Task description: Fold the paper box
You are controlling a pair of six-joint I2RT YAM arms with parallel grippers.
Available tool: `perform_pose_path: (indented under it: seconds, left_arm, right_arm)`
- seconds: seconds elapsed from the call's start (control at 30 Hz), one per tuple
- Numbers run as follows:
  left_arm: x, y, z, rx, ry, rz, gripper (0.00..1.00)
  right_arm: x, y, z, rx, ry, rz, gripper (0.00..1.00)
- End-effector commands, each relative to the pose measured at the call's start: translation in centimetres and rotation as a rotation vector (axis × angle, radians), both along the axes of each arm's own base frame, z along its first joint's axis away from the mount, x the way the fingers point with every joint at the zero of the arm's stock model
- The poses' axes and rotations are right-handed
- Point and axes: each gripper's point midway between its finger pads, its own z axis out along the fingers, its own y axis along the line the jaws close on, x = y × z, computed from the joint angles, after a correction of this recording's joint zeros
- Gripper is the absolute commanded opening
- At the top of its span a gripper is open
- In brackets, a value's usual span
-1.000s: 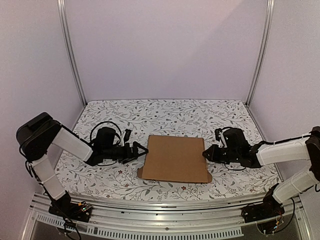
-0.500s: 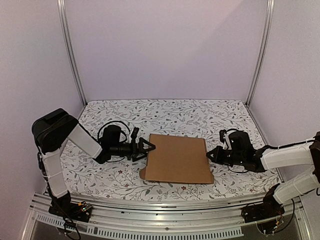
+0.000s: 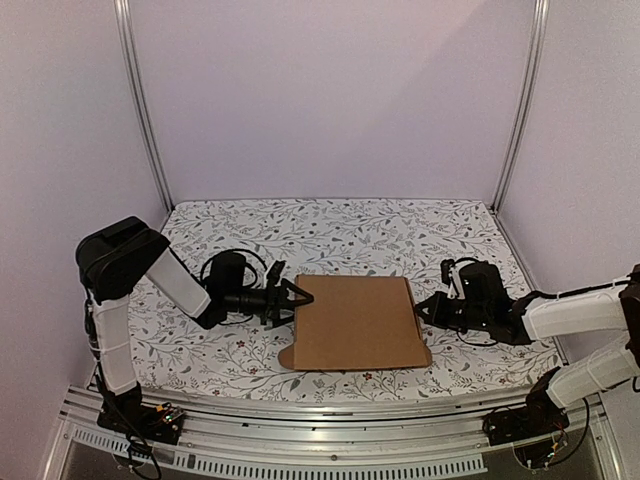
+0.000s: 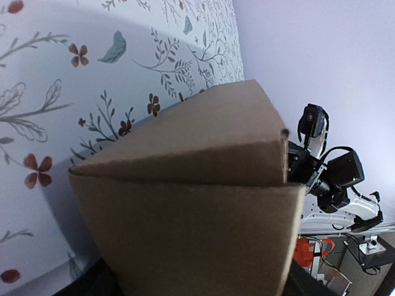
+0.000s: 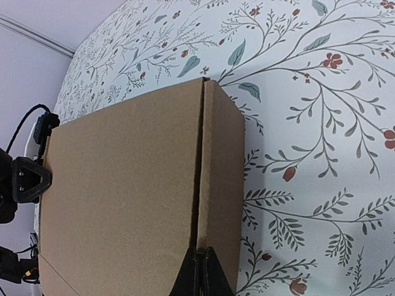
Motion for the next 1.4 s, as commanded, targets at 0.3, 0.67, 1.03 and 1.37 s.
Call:
perform_pose_path:
  seconds: [0.3,0.67,1.03,1.37]
  left_arm:
    - [-1.3,0.5,1.7,-0.064,0.099,-0.016,0.4]
    - [-2.2,1.6,4.8,-0.11,0.113,-0.035,0.34]
    - [-4.4,2.7,9.9,-0.26,0.212,-0.107,0.3]
    - [-7.7,3.9,15.0,-0.365,0.195,-0.268,0.31]
  right_arm:
    - [-4.0,-3.7,-5.3,-0.201,0.205,0.012,0.05]
    - [-3.0,-0.7,6.7,-0.1,-0.128,0.23,0.37]
    - [-6.1,1.2,19.3,-0.063,-0.519,0.5,0.96]
    - [-12.8,3.1,23.4,-0.2,-0.845,0.864,0.99]
